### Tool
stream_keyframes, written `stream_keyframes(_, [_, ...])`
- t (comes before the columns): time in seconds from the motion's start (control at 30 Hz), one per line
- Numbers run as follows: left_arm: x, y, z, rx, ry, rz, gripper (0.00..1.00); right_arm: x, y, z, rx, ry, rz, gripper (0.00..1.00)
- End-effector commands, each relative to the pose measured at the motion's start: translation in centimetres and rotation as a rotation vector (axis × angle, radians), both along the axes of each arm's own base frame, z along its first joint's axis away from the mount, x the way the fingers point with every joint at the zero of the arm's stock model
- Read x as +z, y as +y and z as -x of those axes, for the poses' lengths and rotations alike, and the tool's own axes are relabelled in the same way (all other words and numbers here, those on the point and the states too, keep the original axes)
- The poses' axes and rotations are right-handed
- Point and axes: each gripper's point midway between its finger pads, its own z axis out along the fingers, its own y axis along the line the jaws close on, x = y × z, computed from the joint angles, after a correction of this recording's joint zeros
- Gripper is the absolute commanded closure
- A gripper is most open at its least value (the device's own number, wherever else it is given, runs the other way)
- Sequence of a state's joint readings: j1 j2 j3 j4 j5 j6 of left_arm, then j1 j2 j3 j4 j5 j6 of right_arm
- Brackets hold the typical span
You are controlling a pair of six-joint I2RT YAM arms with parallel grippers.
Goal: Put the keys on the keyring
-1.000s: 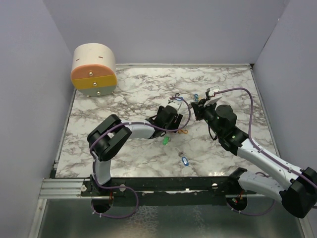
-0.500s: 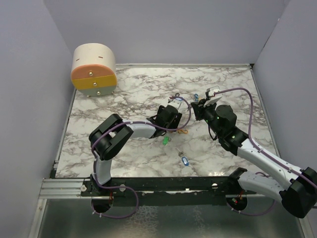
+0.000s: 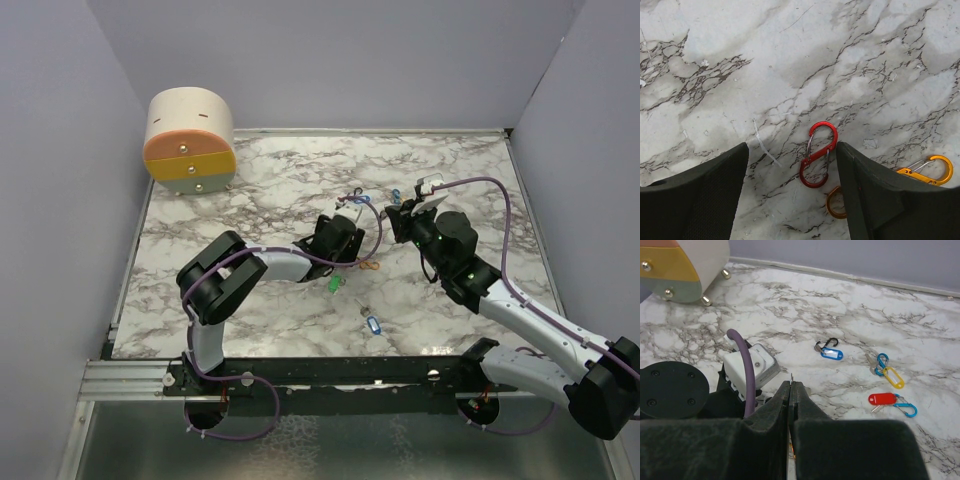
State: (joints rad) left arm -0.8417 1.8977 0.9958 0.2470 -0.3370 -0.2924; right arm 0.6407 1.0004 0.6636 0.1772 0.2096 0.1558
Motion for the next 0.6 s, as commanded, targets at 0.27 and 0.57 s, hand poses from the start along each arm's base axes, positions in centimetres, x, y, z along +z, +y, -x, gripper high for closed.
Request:
stream_keyframes(0.27, [-1.8, -0.1, 2.0, -0.068, 0.075, -0.007, 0.35, -0.1, -0.2, 0.1, -0.016, -0.003, 0.0, 0.99])
stream_keyframes(0.57, [-2.6, 0.2, 2.6, -0.068, 0.107, -0.01, 0.47, -0.1, -0.2, 0.1, -0.017, -0.002, -0.001, 0.99])
